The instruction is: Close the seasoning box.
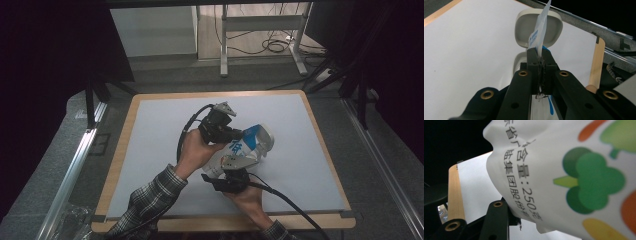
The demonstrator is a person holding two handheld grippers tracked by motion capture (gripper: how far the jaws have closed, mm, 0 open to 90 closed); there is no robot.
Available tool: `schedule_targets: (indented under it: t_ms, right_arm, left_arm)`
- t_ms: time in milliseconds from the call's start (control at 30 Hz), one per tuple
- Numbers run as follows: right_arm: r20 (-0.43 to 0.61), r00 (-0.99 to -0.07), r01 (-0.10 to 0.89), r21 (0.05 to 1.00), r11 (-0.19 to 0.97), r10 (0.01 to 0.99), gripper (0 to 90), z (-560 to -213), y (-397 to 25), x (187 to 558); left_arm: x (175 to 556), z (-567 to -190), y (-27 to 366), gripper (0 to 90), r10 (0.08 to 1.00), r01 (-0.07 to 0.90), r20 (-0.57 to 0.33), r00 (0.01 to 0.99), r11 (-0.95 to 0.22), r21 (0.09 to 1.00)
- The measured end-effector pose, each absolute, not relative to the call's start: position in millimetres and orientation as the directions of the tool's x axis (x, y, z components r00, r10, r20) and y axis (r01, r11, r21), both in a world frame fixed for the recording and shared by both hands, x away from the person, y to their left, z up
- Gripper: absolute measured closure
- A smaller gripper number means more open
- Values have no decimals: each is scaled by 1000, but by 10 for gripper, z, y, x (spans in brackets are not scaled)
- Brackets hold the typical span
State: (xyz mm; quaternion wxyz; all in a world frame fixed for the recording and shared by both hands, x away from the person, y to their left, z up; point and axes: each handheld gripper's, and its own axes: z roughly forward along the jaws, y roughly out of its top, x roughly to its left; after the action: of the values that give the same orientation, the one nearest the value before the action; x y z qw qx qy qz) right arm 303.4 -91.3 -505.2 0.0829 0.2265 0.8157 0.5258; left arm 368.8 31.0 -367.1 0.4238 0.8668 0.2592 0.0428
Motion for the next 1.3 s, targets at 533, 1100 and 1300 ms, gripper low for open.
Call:
schedule_targets:
  t_ms: [533, 1100, 1300]
  right_arm:
    - [74, -876, 281, 881, 380, 477, 577, -5107, -911, 3060]
    - [56, -867, 296, 858, 421, 495, 567, -5181, -919, 3118]
    - [52, -862, 303, 850, 430, 504, 565, -5207, -925, 3134]
  left_arm:
    - [3668, -3671, 456, 877, 475, 419, -157, 866, -514, 748]
    - [3609, -3671, 611, 876, 474, 427, -171, 864, -507, 749]
    - [3602, -3677, 689, 875, 478, 442, -192, 857, -490, 752]
